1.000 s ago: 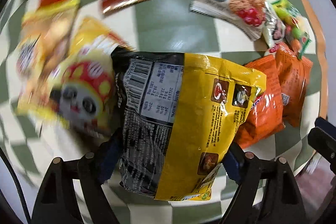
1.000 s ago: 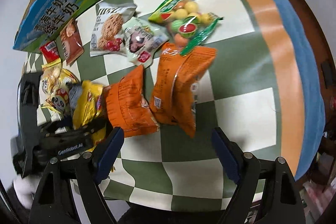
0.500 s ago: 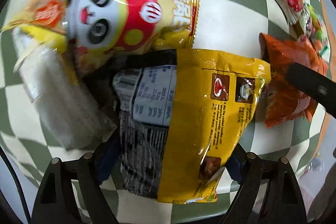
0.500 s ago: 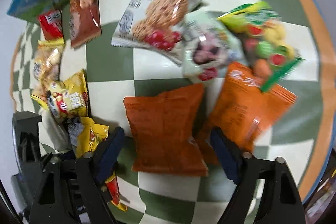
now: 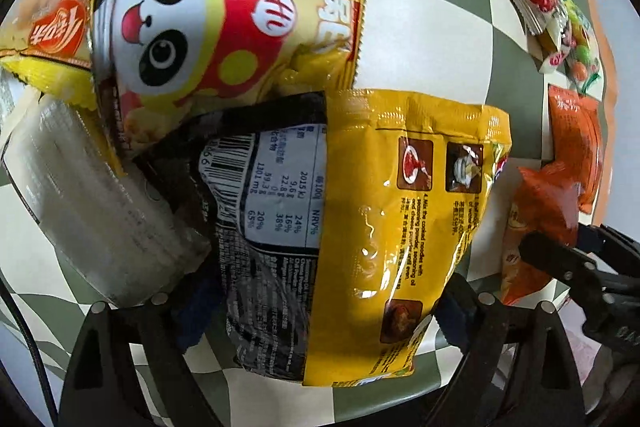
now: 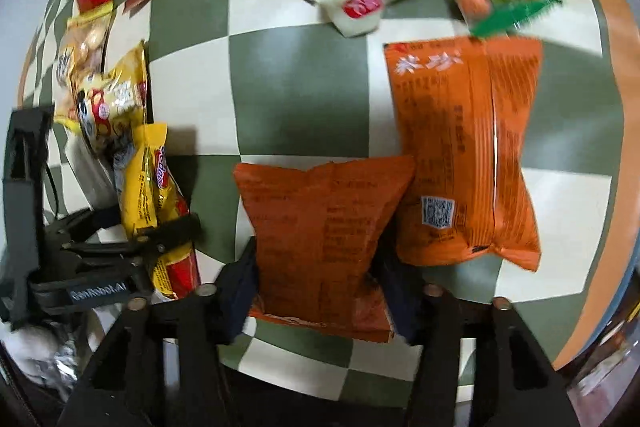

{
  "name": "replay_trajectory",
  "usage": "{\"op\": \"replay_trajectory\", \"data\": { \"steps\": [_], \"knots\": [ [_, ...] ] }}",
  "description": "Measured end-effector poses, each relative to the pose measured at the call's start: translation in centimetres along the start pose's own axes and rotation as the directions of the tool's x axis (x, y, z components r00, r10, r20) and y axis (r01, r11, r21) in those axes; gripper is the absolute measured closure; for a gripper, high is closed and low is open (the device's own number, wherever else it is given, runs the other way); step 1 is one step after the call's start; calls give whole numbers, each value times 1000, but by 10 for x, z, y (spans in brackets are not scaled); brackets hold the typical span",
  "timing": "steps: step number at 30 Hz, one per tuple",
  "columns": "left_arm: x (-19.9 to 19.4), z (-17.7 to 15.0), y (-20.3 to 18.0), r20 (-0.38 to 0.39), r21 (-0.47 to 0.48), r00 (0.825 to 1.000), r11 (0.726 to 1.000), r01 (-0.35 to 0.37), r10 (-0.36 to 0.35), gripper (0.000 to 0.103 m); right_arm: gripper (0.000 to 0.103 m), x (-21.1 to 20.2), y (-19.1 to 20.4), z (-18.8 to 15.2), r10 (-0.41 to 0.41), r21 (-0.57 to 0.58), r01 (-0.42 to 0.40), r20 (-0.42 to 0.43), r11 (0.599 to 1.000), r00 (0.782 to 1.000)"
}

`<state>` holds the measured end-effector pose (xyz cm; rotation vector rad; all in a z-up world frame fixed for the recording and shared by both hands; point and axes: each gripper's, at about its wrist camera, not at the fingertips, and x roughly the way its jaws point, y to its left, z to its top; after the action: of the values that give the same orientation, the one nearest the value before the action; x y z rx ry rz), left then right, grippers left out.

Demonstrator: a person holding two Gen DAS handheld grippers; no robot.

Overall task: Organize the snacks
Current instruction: 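Carry both packets into the cardboard box and open both tools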

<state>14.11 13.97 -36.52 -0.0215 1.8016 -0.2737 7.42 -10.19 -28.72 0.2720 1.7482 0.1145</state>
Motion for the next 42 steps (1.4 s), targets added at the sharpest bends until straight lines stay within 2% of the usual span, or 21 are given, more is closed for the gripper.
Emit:
{"op": "replay_trajectory", "data": {
  "steps": [4, 7, 9, 10, 12, 14, 20, 25, 27, 28, 29, 32, 34, 35, 37, 39, 42],
  "knots": [
    [-19, -11, 3, 28, 30, 1000, 1000, 0, -1, 11, 30, -8, -18, -2, 32, 43, -33, 11, 999, 999],
    [-26, -13, 15, 34, 24, 999, 1000, -7, 6, 11, 30, -4, -16, 4, 24, 60, -25, 16, 998, 1000],
    [-30, -17, 20, 39, 7, 999, 1000, -10, 9, 17, 30, -1, -16, 5, 2, 64, -3, 16, 998, 1000],
    [-27, -18, 21, 46, -1, 999, 1000, -26, 26, 17, 32, 1, -14, 6, -17, 66, 16, 15, 998, 1000],
    [-17, -16, 18, 60, -8, 998, 999, -32, 32, 18, 42, 6, 6, 16, -70, 67, 69, 21, 995, 997],
    [-24, -20, 19, 90, -5, 995, 999, -49, 49, 18, 50, 2, 8, 12, -101, 49, 99, 45, 994, 994],
    [-52, -45, 18, 150, -1, 984, 996, -93, 92, 18, 54, -19, -3, -4, -111, 74, 103, 104, 992, 988],
    [-93, -61, 13, 211, 6, 975, 998, -66, 64, 18, 54, -59, -20, -30, -75, 119, 54, 182, 991, 981],
    [-103, -60, 8, 245, 14, 968, 999, -52, 47, 18, 54, -85, -22, -30, -61, 133, 33, 216, 991, 975],
    [-119, -63, 9, 272, 21, 962, 999, -39, 32, 18, 54, -104, -31, -33, -49, 142, 15, 239, 990, 970],
    [-116, -61, -2, 292, 24, 956, 999, -30, 22, 18, 54, -113, -29, -36, -41, 146, 3, 257, 989, 966],
    [-160, -60, -2, 347, 39, 938, 999, 10, -23, 18, 54, -150, -20, -54, -3, 154, -51, 333, 987, 943],
    [-193, -55, -2, 384, 43, 922, 998, 44, -57, 18, 54, -183, -10, -63, 35, 147, -100, 393, 984, 919],
    [-206, -51, -3, 394, 46, 916, 997, 55, -69, 18, 54, -184, 13, -59, 47, 142, -117, 418, 983, 907],
    [-239, -35, -5, 417, 46, 905, 996, 76, -88, 18, 54, -205, 24, -55, 71, 124, -143, 460, 982, 885],
    [-262, -16, -7, 437, 36, 895, 996, 83, -91, 18, 54, -237, 33, -38, 109, 90, -177, 506, 980, 856],
    [-292, 28, -11, 463, 10, 882, 996, 88, -82, 18, 54, -255, 74, -4, 137, 43, -193, 551, 980, 823]
  ]
}}
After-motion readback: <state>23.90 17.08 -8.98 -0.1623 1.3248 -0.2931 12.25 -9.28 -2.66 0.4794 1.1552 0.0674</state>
